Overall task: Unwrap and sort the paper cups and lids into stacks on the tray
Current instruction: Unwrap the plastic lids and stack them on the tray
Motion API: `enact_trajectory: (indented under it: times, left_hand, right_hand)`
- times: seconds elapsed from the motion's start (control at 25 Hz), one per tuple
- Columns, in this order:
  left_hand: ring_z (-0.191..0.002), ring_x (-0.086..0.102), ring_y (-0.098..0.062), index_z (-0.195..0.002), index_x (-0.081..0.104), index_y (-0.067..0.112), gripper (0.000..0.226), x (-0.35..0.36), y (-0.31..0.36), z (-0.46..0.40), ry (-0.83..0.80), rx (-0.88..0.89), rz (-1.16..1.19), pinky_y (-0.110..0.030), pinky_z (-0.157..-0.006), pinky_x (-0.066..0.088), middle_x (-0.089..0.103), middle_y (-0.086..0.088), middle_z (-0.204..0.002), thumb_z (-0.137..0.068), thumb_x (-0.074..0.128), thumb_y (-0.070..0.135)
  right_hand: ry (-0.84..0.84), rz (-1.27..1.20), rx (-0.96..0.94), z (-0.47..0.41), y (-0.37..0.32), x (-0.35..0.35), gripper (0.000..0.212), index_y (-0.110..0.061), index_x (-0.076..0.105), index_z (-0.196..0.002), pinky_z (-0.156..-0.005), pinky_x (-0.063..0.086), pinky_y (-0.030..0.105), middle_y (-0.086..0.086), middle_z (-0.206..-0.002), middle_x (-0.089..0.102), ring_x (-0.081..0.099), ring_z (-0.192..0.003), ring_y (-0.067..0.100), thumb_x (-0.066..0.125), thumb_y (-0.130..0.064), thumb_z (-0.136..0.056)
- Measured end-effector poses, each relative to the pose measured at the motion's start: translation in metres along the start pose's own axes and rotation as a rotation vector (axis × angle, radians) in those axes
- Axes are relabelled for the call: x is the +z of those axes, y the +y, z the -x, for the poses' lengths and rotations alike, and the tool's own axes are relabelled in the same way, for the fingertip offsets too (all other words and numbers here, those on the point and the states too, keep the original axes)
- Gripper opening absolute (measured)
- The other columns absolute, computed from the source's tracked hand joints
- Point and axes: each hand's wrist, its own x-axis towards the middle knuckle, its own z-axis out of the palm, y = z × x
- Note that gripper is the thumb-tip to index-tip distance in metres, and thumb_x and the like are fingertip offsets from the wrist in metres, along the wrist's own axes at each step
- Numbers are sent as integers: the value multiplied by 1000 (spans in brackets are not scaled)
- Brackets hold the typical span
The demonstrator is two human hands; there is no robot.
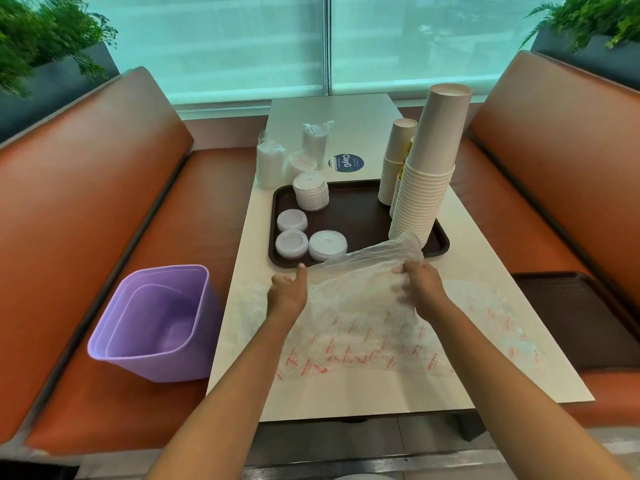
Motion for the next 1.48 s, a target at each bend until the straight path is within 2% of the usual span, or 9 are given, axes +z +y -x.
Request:
enact_trajectory:
  times: [0.24, 0.36, 0.44, 0.56, 0.84, 1.16, 1.24, 1.36, 1.48]
  left_hand:
    - [-55, 43, -12, -81, 54, 9, 33, 0, -5, 9, -335, -122, -106, -24, -49, 31, 54, -3, -77, -90, 57, 40]
    - [-47, 48, -7, -82, 52, 11, 11, -1, -1, 1, -253, -52, 202, -19, -46, 38, 47, -1, -68, -93, 52, 13]
    - [-45, 46, -8, -90, 54, 15, 9, -7, 4, -2, -174, -80, 576, -19, -42, 40, 44, 1, -66, -96, 47, 13]
    - [-46, 32, -9, -86, 64, 23, 17, -22, 9, -5, -13, -19, 639, -13, -33, 26, 39, 5, -61, -96, 50, 26]
    - [-47, 33, -13, -108, 64, 12, 33, -27, 7, -8, -19, -2, 486, -17, -35, 28, 43, 0, -61, -98, 45, 36]
    - [-64, 59, -15, -134, 45, 10, 48, -18, 0, -4, -131, -84, 176, -24, -51, 43, 58, -9, -105, -88, 57, 14]
    - [-97, 60, -26, -137, 40, 14, 54, -17, 2, 3, 11, 16, -134, -33, -77, 46, 52, -12, -122, -88, 59, 27]
    - [-116, 45, -27, -130, 49, 19, 44, -4, 13, 25, 323, 554, -423, -40, -97, 32, 44, -9, -128, -89, 57, 34]
    - [-114, 48, -23, -122, 58, 18, 31, 21, 24, 36, 131, 944, -459, -35, -101, 28, 49, -4, -127, -93, 50, 22]
  right_hand:
    - [-12, 60, -27, 8, 9, 4, 19, -4, 53, -103, -35, 38, 20, 4, -78, 58, 56, -44, 18, 39, -16, -97]
    - [35, 162, -65, 9, 8, 1, 22, -3, 55, -94, -42, 37, 23, 6, -73, 53, 48, -52, 19, 41, -20, -97]
    - [87, 225, -95, 8, 7, -4, 25, -6, 54, -82, -47, 36, 25, 6, -70, 50, 44, -55, 18, 41, -21, -97]
    - [101, 308, -112, 8, 8, -10, 28, -7, 54, -77, -50, 37, 25, 7, -71, 50, 45, -59, 17, 42, -22, -97]
    - [68, 442, -54, 6, 15, -15, 25, -4, 55, -95, -44, 38, 23, 9, -87, 59, 50, -56, 19, 44, -26, -98]
    - [171, 768, -124, 2, 26, -20, 59, -12, 31, -140, -90, 47, 42, 15, -140, 39, 46, -120, 34, 57, -29, -91]
    - [292, 922, -379, 4, 25, -18, 53, -14, 39, -138, -97, 43, 45, 12, -141, 38, 40, -125, 32, 58, -26, -90]
    - [244, 873, -789, 7, 22, -6, 33, -10, 60, -121, -97, 41, 38, 11, -127, 54, 49, -117, 28, 59, -12, -88]
    - [-21, 926, -884, 4, 28, 10, 28, -7, 64, -115, -97, 38, 33, 12, -123, 57, 52, -114, 28, 56, -6, -88]
